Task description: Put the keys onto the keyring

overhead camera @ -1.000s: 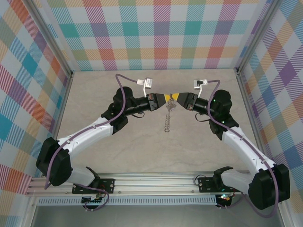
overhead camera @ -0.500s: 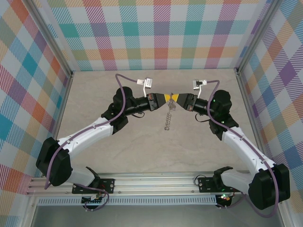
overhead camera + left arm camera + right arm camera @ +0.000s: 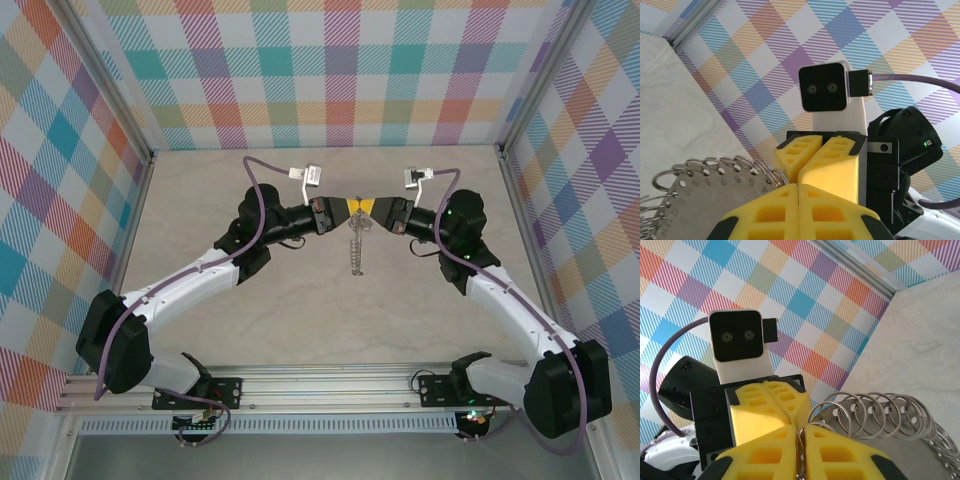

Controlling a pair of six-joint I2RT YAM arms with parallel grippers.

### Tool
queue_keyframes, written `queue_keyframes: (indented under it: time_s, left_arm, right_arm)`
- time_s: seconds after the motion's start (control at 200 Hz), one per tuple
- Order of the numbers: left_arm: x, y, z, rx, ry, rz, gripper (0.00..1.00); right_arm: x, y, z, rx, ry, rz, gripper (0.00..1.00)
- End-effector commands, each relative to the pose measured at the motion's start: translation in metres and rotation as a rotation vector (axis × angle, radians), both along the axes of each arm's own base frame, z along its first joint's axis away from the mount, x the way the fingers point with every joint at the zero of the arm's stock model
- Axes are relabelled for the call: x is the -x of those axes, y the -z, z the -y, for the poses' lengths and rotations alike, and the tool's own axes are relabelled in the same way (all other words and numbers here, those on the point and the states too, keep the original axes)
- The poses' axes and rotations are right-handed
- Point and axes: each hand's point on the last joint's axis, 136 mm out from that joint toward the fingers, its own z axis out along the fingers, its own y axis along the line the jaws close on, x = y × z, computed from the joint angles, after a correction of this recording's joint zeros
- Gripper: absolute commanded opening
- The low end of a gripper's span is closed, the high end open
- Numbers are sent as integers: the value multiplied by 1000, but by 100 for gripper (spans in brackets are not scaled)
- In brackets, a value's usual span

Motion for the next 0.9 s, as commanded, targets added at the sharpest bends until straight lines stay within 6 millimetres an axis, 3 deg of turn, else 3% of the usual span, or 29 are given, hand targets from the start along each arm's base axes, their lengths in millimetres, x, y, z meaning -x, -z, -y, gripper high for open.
queue_keyframes:
  time_s: [0.0,0.15,0.345,0.59,0.775,0.895]
  left_arm:
    - [7,-20,0,50,17,66,0]
    - [7,-21,-1,50,9,67,0]
    - [-2,-10,-10,-23,-58,45,0]
    - [-13,-10,-41,-98,-133,56,53]
    - [-22,-11,-56,-151,-142,71,72]
    - [-30,-12,-59,-172,-114,84,78]
  right_arm:
    - [8,-12,-5,-18,-44,42,7]
    - [7,-7,-5,1,-33,37,0]
    - [3,0,-3,52,-24,42,0]
    - [-8,7,3,105,-85,49,0]
    - [-19,3,2,122,-162,60,0]
    - [-28,0,0,123,-213,61,0]
